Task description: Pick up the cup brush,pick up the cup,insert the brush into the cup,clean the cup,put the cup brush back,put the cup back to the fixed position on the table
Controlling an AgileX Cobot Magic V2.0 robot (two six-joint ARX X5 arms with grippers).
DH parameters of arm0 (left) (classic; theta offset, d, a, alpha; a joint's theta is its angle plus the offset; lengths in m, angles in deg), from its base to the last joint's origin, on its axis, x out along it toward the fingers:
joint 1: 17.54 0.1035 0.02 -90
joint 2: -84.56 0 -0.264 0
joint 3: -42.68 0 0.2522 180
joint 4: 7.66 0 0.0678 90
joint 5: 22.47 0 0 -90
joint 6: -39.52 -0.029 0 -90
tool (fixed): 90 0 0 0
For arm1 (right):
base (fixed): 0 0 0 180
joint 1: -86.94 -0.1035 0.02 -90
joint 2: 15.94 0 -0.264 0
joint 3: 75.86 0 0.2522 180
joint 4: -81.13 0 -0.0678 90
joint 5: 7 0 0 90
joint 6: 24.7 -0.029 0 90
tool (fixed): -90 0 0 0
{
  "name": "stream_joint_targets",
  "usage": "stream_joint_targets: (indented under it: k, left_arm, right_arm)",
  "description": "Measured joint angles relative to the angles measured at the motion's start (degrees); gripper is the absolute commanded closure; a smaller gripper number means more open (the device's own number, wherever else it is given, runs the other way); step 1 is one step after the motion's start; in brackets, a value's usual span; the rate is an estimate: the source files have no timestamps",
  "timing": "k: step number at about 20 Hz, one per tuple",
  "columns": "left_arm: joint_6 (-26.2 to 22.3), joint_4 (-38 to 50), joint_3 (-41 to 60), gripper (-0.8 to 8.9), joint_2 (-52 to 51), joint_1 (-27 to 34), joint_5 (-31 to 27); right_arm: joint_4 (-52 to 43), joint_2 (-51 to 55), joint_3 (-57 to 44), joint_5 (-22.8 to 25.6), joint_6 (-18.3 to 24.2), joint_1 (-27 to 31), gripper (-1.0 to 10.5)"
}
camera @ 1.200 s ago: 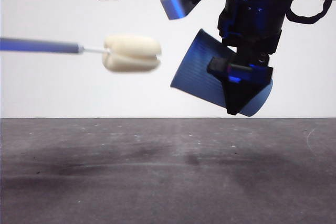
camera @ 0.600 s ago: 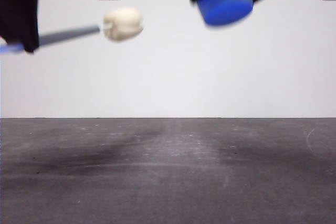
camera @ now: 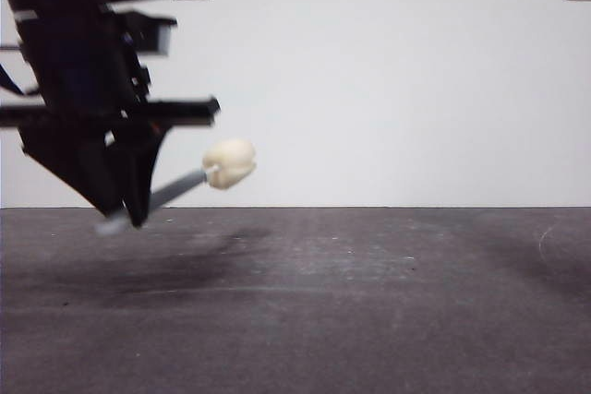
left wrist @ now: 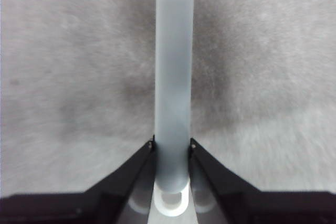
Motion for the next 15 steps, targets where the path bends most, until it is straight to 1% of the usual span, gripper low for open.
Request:
stream_joint_targets:
  k: [4, 7, 15]
  left_arm:
    - [2.7, 3.2, 0.0, 8.22, 6.3, 0.1, 1.3]
    - [4.1, 4.9, 0.1, 8.22, 8.1, 0.1, 1.4]
    - [4.7, 6.4, -0.3, 8.22, 11.0, 1.0, 2.7]
  right_arm:
    - [2.6, 1.8, 0.0, 0.0, 0.0, 0.0, 9.6]
    - [4.9, 1.8, 0.0, 0.0, 0.0, 0.0, 9.6]
    - [5.0, 1.8, 0.0, -0.2, 0.0, 0.0, 9.6]
